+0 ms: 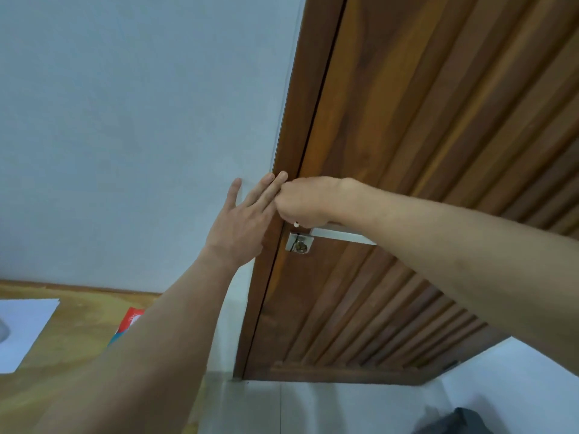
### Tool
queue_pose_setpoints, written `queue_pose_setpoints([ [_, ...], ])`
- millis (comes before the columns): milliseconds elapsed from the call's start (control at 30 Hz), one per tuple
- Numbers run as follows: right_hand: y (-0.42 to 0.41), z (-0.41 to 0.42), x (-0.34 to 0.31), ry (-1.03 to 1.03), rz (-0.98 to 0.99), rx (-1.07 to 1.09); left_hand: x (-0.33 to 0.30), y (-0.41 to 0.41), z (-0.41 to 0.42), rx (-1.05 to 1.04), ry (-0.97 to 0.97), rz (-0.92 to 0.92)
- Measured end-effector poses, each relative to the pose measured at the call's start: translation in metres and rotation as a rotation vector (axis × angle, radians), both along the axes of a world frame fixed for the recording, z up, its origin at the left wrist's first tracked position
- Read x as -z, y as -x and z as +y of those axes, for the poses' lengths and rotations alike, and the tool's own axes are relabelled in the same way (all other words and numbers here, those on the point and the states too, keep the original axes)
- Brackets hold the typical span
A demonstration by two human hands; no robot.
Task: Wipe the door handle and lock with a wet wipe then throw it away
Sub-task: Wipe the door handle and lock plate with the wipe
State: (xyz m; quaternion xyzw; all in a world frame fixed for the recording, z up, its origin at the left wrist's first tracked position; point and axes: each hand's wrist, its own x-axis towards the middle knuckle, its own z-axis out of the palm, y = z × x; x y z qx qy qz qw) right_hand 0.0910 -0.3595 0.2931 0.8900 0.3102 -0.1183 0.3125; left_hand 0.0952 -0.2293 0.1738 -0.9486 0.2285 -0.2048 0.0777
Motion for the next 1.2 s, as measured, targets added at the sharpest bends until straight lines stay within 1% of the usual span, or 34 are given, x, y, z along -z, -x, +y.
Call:
queue_pose_setpoints([
  [67, -0.004, 0.001, 0.014, 0.075, -0.016, -0.029, 0.001, -0.001, 0.001, -0.016, -0.041, -0.012],
  [167, -0.005, 0.004, 0.025, 0.116, -0.005, 0.036, 0.002, -0.002, 0.001, -0.013, -0.048, -0.025],
  [267, 0.006, 0.013, 0.022, 0.039, 0.040, 0.097, 0.002, -0.002, 0.002, -0.004, -0.029, -0.012],
  [333, 0.009, 0.011, 0.001, 0.027, 0.093, 0.132, 0.003, -0.003, 0.002, 0.001, -0.018, -0.009],
  [400, 0.006, 0.001, -0.028, -0.075, 0.136, 0.161, 0.004, -0.004, 0.002, 0.004, -0.001, -0.009],
  [500, -0.008, -0.014, -0.055, -0.235, 0.003, 0.093, 0.009, -0.005, 0.000, -0.006, 0.022, -0.034],
  [533, -0.008, -0.014, -0.053, -0.233, -0.018, 0.063, 0.010, -0.006, -0.001, -0.004, 0.027, -0.041],
  [600, -0.005, -0.008, -0.031, -0.095, 0.002, 0.009, 0.011, -0.006, -0.001, 0.006, 0.043, -0.041],
  [667, 0.002, -0.003, -0.004, 0.048, -0.021, -0.077, 0.011, -0.007, 0.001, 0.009, 0.039, -0.039],
  [700, 0.005, -0.003, 0.006, 0.079, -0.039, -0.109, 0.011, -0.007, 0.001, 0.009, 0.032, -0.047],
  [767, 0.006, -0.007, 0.019, 0.076, -0.078, -0.139, 0.011, -0.006, 0.002, 0.009, 0.026, -0.055],
  [800, 0.009, -0.009, 0.019, 0.050, -0.069, -0.128, 0.010, -0.007, 0.002, 0.011, 0.021, -0.049],
  [833, 0.010, -0.011, 0.016, -0.008, -0.021, -0.106, 0.010, -0.006, 0.001, 0.012, 0.022, -0.039],
  [900, 0.012, -0.021, 0.001, -0.173, 0.141, 0.045, 0.008, -0.005, 0.001, 0.015, 0.033, -0.025],
  [933, 0.012, -0.029, -0.010, -0.268, 0.188, 0.131, 0.008, -0.005, 0.001, 0.014, 0.041, -0.026],
  [967, 0.010, -0.039, -0.020, -0.363, 0.166, 0.191, 0.008, -0.005, 0.001, 0.013, 0.045, -0.029],
  [1000, 0.007, -0.051, -0.028, -0.463, 0.095, 0.238, 0.007, -0.005, 0.000, 0.017, 0.046, -0.026],
  [1067, -0.002, -0.075, -0.035, -0.692, -0.116, 0.300, 0.006, -0.004, 0.001, 0.022, 0.041, -0.015],
  [1100, -0.005, -0.082, -0.034, -0.768, -0.211, 0.308, 0.005, -0.004, 0.002, 0.023, 0.035, -0.014],
  [1133, -0.007, -0.086, -0.029, -0.791, -0.280, 0.276, 0.004, -0.004, 0.003, 0.026, 0.024, -0.015],
  [1200, -0.010, -0.084, -0.013, -0.712, -0.317, 0.136, 0.004, -0.003, 0.003, 0.028, 0.005, -0.020],
])
